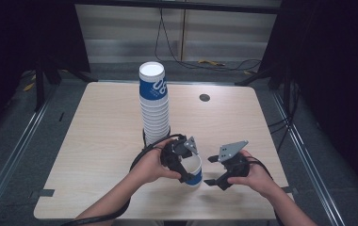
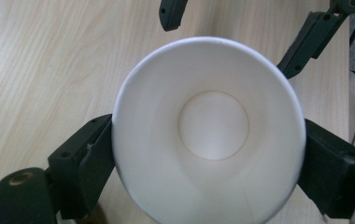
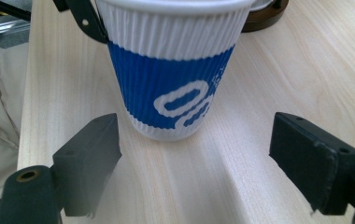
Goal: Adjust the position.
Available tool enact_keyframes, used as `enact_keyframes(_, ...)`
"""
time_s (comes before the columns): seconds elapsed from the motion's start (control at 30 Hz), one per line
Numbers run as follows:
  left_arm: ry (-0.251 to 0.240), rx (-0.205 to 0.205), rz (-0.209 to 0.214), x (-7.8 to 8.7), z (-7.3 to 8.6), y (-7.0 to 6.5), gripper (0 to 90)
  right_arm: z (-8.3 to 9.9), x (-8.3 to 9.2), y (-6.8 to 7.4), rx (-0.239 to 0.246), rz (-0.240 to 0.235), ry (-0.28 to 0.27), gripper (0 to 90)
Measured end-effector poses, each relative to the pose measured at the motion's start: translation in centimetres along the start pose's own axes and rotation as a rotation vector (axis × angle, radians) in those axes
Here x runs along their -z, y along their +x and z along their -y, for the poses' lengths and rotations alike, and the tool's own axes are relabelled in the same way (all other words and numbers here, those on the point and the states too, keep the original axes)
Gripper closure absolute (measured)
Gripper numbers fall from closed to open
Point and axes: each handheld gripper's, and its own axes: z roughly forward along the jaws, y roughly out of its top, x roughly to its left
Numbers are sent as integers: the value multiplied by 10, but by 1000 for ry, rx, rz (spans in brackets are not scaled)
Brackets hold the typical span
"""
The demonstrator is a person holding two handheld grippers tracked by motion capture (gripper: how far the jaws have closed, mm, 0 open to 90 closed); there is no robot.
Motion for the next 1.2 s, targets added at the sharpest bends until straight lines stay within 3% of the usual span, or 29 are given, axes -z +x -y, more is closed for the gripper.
enact_keyframes(0.2, 7, 10, 32, -10, 4, -2, 154, 2, 0, -1, 1, -2, -1, 155)
enact_keyframes(0.27, 24, -14, 43, -13, 5, -2, 160, 2, 0, -1, -1, -1, -2, 156)
enact_keyframes(0.33, 27, -11, 43, -16, 6, -3, 162, 3, 0, -2, -2, 0, 0, 155)
enact_keyframes(0.37, 15, 8, 45, -18, 7, -4, 162, 3, 0, -2, -6, 0, 2, 155)
enact_keyframes(0.57, 4, 6, 58, -23, 11, -5, 161, 7, -1, -1, -6, 4, 1, 156)
enact_keyframes(0.6, -5, 21, 60, -24, 13, -6, 161, 9, -1, -1, -7, 3, 2, 155)
enact_keyframes(0.83, -14, 37, 75, -21, 25, -4, 163, 13, 2, -2, -22, 9, 2, 156)
enact_keyframes(0.93, -22, 63, 75, -19, 31, -3, 163, 13, 2, -2, -23, 9, 2, 155)
enact_keyframes(1.2, -12, 83, 58, -9, 44, -1, 163, 14, 2, 0, -22, 15, 10, 156)
